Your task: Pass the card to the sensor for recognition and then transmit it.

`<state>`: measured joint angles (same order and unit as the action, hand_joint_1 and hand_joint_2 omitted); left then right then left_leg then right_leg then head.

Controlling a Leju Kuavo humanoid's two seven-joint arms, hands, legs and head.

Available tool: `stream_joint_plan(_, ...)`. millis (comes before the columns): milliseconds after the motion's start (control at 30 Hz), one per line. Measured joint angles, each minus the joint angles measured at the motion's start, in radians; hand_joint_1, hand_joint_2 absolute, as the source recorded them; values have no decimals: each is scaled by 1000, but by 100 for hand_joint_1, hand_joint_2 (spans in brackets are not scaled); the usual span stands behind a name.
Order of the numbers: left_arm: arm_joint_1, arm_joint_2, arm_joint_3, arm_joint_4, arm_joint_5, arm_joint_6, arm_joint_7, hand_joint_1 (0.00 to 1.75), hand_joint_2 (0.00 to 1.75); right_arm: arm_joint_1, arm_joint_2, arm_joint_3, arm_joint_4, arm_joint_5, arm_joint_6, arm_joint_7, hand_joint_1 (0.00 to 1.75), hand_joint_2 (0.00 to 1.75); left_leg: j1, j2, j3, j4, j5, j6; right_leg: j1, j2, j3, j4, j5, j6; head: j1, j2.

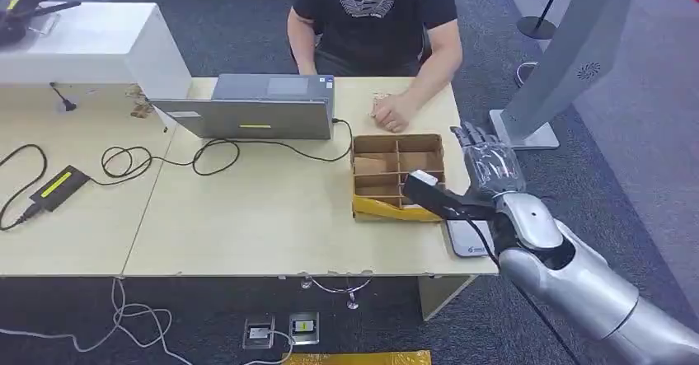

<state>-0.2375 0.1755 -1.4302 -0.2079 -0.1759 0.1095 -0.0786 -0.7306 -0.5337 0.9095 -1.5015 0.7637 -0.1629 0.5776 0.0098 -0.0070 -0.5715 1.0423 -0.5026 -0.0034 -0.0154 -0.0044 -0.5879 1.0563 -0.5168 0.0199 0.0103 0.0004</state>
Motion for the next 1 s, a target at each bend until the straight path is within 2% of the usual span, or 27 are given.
stream_joint_plan(267, 6, 1, 0, 0, -37, -16, -9, 0, 0, 56, -27, 43, -69, -3, 38, 21, 0, 175, 0, 0, 0, 0, 0, 0, 0, 0, 0, 0, 0, 0, 0, 0)
stream_joint_plan(467, 2, 0, 0, 0, -66, -34, -24, 0, 0, 88, -27, 72, -71, -11, 41, 3, 0, 175, 0, 0, 0, 0, 0, 0, 0, 0, 0, 0, 0, 0, 0, 0)
stream_joint_plan(600, 7, -3, 0, 0, -68, -42, -43, 0, 0, 90, -26, 95, -69, -18, 69, -1, 0, 175, 0, 0, 0, 0, 0, 0, 0, 0, 0, 0, 0, 0, 0, 0)
stream_joint_plan(1000, 12, -15, 0, -3, -100, -57, -43, 0, 0, 97, -19, 113, -53, -20, 52, -2, 0, 175, 0, 0, -1, 0, 0, 0, 0, 0, 0, 0, 0, 0, 0, 0)
